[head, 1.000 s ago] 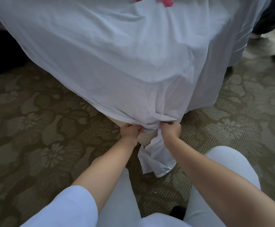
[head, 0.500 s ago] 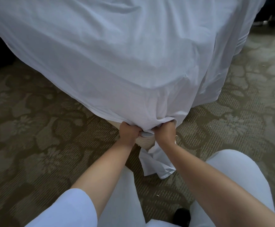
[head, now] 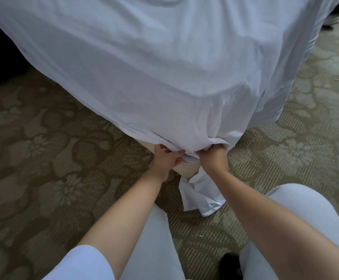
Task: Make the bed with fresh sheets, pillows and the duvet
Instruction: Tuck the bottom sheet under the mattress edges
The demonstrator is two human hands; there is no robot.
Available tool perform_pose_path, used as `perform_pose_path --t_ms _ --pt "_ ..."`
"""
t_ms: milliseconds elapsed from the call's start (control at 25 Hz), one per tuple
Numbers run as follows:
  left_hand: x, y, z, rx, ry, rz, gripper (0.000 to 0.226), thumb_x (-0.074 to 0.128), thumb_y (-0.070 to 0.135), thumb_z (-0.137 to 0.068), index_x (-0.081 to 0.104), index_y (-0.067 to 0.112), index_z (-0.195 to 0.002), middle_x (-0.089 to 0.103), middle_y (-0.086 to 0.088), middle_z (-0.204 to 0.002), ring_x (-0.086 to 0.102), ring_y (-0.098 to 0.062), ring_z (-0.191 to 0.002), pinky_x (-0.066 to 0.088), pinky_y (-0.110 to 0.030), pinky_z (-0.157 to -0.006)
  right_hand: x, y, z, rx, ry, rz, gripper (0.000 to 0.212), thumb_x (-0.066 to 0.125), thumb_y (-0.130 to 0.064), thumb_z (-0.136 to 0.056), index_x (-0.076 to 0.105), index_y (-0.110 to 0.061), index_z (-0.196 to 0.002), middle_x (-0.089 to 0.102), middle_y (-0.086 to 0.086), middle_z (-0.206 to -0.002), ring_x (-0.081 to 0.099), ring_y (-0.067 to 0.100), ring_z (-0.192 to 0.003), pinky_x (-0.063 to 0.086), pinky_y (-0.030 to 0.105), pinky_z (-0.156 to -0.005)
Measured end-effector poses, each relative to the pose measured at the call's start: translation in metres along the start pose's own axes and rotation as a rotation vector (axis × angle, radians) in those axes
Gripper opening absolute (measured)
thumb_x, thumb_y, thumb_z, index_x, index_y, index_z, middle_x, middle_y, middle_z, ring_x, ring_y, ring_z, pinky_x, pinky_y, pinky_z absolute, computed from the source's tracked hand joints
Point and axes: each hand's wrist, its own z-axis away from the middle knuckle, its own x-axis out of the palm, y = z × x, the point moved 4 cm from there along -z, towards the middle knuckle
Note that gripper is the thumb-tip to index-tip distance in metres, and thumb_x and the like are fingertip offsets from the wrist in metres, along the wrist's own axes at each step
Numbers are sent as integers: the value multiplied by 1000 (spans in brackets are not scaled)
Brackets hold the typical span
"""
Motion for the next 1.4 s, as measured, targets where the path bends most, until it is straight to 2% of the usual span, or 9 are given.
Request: perform_pose_path --t_ms 160,280,360,480,760,920,1000,1200,1400 --pt "7 3 3 42 84 38 41 73 -9 -75 51 4 -107 59 -13 -88 56 -12 -63 51 -18 -49 -11 4 15 -88 -113 -115 23 67 -21 -83 50 -12 -96 53 2 -74 54 20 -70 42 35 -61" --pt "8 1 -3 60 136 -8 40 74 -7 -74 43 13 -89 59 -11 -91 58 -16 -76 56 -24 -63 -14 6 19 -121 -133 -34 26 71 -19 -80 50 -9 -92 50 5 -71 50 17 -63 40 33 -57" --pt "7 -2 -8 101 176 -85 45 77 0 -70 41 11 -95 60 -16 -100 62 -24 -88 59 -40 -78 -13 2 17 -92 -78 -15 23 70 -20 -82 51 -10 -90 53 4 -74 54 20 -69 39 29 -60" --pt "7 -3 -17 161 243 -215 47 74 2 -70 40 8 -101 59 -14 -98 62 -30 -97 57 -49 -80 -10 -3 8 -10 -72 51 19 67 -25 -85 57 -12 -94 61 6 -84 60 26 -83 38 28 -64" --pt "-1 6 -41 167 332 -395 30 70 0 -75 45 10 -88 59 -9 -89 60 -24 -84 56 -38 -76 5 -2 -2 109 62 246 45 64 -33 -86 54 -7 -122 61 9 -111 59 31 -104 45 35 -75" --pt "-2 10 -40 162 267 -401 37 77 3 -71 47 8 -93 60 -12 -92 56 -19 -77 54 -34 -73 -3 -3 -5 -3 -61 191 15 62 -27 -87 59 -13 -88 54 -2 -71 58 25 -77 34 25 -52" --pt "0 6 -28 218 240 -353 38 76 4 -73 46 8 -96 58 -5 -90 55 -17 -83 52 -35 -80 -12 -3 2 -85 -120 123 21 63 -26 -87 49 -19 -73 50 -5 -64 54 21 -67 30 24 -47" --pt "0 -2 -8 196 150 -213 49 79 0 -70 48 5 -106 55 -2 -84 53 -15 -81 51 -30 -78 -23 -2 22 -272 -129 157 30 68 -33 -84 56 -14 -104 55 -7 -85 57 14 -77 32 20 -50" --pt "2 0 -7 294 248 -419 43 81 12 -69 49 9 -97 56 -2 -88 55 -15 -85 48 -29 -75 -19 -3 16 -53 -53 222 28 60 -31 -92 64 -9 -108 66 7 -99 62 28 -93 43 30 -68"
